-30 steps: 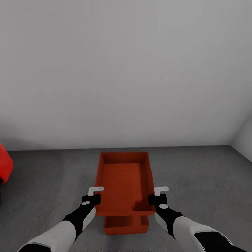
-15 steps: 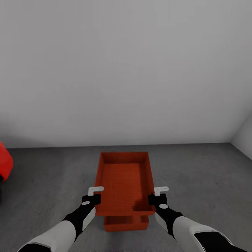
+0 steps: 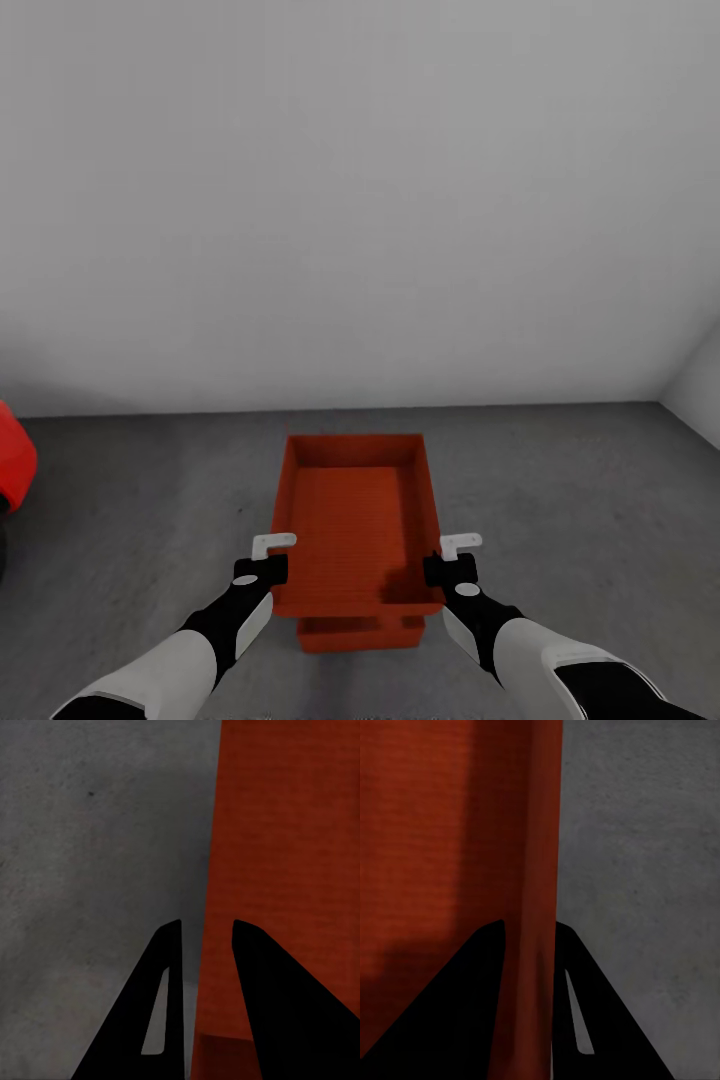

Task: Move the two storage containers from the living room to the garage. In the garage, place one container on the floor and stack the other container on top of it (either order is fine).

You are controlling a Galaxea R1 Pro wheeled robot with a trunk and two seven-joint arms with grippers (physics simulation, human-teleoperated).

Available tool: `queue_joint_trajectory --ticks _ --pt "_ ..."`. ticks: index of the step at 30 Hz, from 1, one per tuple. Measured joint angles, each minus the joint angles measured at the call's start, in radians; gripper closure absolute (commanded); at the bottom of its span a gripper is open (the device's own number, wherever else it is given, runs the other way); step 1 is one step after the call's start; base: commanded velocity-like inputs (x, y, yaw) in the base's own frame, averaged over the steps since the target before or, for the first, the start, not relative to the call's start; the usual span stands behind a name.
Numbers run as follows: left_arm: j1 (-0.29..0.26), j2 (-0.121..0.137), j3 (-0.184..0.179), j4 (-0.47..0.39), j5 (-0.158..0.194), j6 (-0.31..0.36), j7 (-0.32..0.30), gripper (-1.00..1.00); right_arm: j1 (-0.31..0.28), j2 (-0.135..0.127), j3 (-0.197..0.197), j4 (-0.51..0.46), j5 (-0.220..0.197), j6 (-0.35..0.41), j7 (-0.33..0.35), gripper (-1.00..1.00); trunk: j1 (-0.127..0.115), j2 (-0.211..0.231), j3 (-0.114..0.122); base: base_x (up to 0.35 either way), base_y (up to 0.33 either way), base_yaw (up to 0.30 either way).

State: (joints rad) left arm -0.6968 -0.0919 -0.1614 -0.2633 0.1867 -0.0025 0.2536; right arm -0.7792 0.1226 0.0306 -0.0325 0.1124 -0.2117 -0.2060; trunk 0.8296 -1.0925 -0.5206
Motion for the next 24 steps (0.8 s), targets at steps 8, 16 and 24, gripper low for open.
queue_joint_trajectory --ticks 8,16,24 --pt "0.000 0.000 0.000 0.000 0.000 0.000 0.000 1.00 0.000 0.000 0.000 0.000 0.000 0.000 0.000 1.00 0.000 0.000 -0.012 0.000 0.000 0.000" --pt "0.000 0.000 0.000 0.000 0.000 0.000 0.000 1.00 0.000 0.000 0.000 -0.001 0.000 0.000 0.000 1.00 0.000 0.000 -0.025 0.000 0.000 0.000" --pt "0.000 0.000 0.000 0.000 0.000 0.000 0.000 1.00 0.000 0.000 0.000 -0.001 0.000 0.000 0.000 1.00 0.000 0.000 -0.037 0.000 0.000 0.000"
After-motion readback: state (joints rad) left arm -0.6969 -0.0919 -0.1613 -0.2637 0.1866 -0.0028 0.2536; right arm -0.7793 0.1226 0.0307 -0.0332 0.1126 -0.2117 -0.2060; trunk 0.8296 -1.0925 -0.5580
